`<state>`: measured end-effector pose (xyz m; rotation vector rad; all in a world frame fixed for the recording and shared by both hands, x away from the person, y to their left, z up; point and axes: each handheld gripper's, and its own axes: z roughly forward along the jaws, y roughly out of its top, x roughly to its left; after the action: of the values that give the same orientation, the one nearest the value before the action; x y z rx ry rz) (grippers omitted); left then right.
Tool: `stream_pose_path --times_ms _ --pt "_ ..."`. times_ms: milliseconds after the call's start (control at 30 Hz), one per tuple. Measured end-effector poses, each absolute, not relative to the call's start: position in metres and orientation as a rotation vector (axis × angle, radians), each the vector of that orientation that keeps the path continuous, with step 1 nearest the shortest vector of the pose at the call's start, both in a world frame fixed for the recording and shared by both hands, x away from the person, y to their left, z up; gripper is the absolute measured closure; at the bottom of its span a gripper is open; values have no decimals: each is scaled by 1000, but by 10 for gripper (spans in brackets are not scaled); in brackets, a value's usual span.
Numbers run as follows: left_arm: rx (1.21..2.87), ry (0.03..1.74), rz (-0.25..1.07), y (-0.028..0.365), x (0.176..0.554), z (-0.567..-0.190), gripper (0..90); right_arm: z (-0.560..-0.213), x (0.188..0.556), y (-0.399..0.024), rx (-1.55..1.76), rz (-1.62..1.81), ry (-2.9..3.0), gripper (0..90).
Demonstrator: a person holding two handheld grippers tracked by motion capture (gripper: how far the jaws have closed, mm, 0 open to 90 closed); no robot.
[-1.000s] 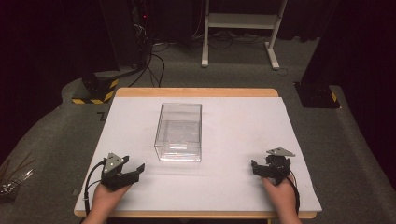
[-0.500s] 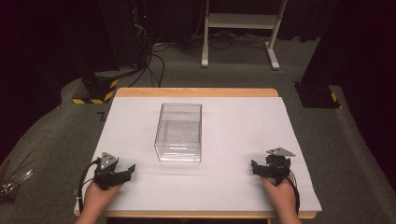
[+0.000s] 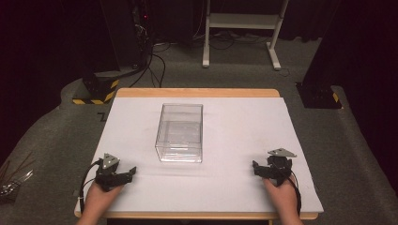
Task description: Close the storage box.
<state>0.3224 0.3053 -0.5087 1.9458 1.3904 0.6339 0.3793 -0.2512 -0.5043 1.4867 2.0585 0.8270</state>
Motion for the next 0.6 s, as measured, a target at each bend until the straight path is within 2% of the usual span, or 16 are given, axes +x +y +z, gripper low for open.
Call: stream_pose_path --times_ms 600 --pt "1949 1386 629 306 323 -509 212 -504 379 -251 1486 829 2058 93"
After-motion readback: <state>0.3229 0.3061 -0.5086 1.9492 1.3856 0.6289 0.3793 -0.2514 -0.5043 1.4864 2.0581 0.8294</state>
